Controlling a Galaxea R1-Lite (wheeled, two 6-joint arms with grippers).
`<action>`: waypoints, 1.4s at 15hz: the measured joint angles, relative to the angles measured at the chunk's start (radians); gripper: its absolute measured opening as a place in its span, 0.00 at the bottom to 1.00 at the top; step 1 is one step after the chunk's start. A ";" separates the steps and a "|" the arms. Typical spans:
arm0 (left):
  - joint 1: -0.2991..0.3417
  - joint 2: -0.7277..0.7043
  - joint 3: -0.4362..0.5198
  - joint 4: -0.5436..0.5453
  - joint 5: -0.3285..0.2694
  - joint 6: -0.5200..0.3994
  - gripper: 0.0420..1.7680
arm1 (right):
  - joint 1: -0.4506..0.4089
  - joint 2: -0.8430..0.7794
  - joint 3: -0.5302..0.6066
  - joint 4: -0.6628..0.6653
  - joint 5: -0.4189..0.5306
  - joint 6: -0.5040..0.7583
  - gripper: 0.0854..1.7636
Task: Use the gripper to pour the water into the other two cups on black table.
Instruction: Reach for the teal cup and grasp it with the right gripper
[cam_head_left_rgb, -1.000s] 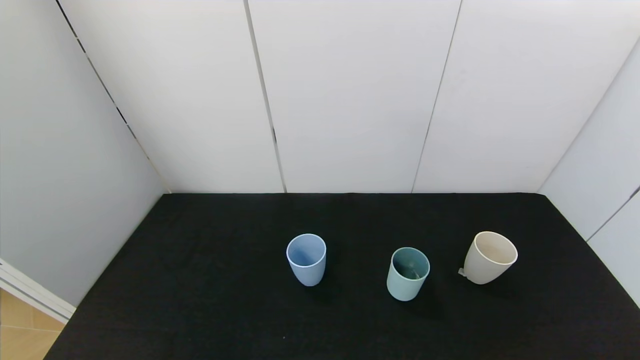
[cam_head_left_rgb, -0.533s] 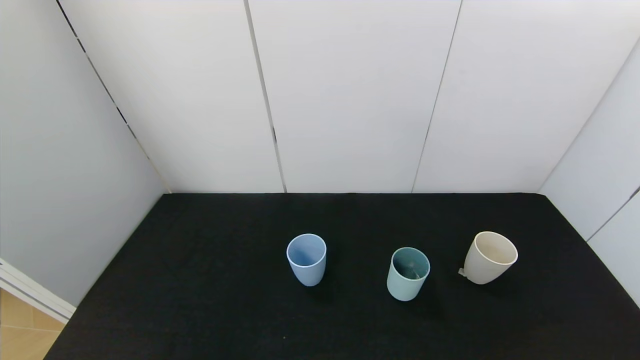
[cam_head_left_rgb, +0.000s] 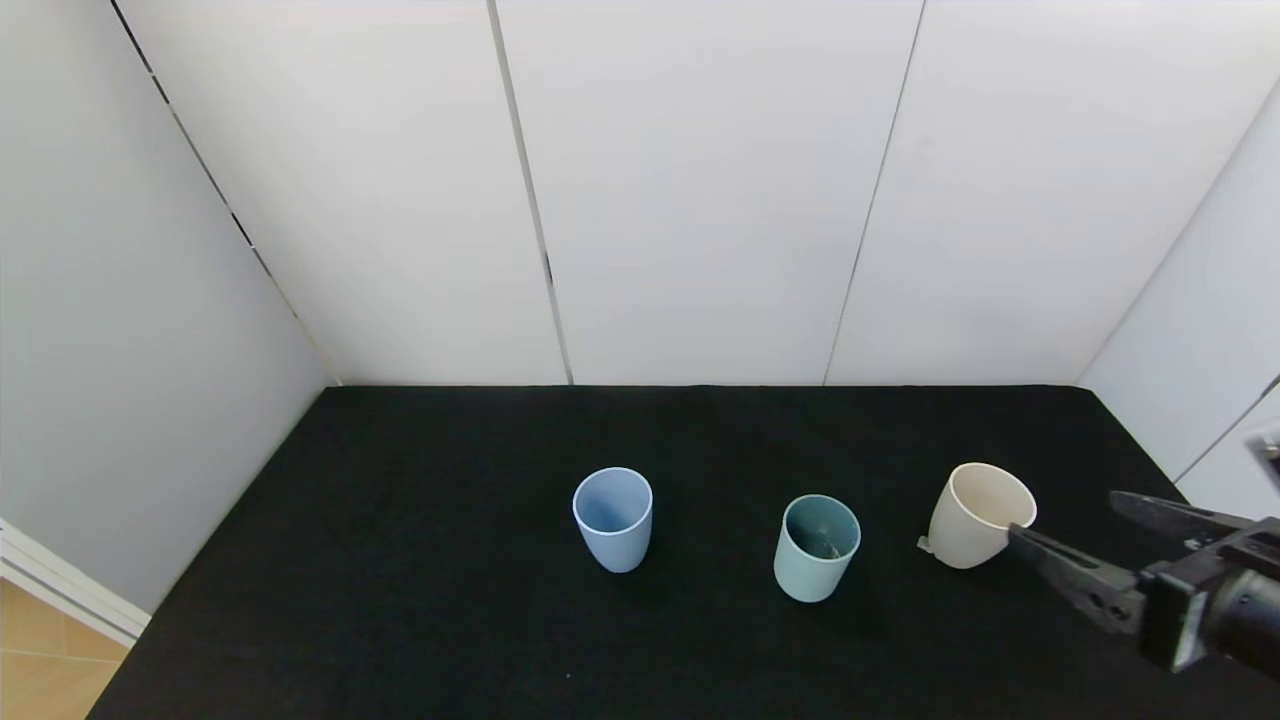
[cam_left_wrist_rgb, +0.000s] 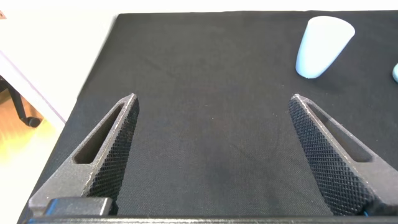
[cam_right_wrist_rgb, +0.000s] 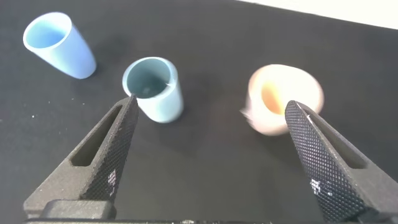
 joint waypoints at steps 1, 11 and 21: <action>0.000 0.000 0.000 0.000 0.000 0.000 0.97 | 0.049 0.072 0.019 -0.090 -0.041 0.001 0.97; 0.000 0.000 0.000 0.000 0.000 0.000 0.97 | 0.286 0.519 0.121 -0.514 -0.198 0.031 0.97; 0.000 0.000 0.000 0.000 0.000 0.000 0.97 | 0.303 0.732 0.012 -0.550 -0.198 0.026 0.97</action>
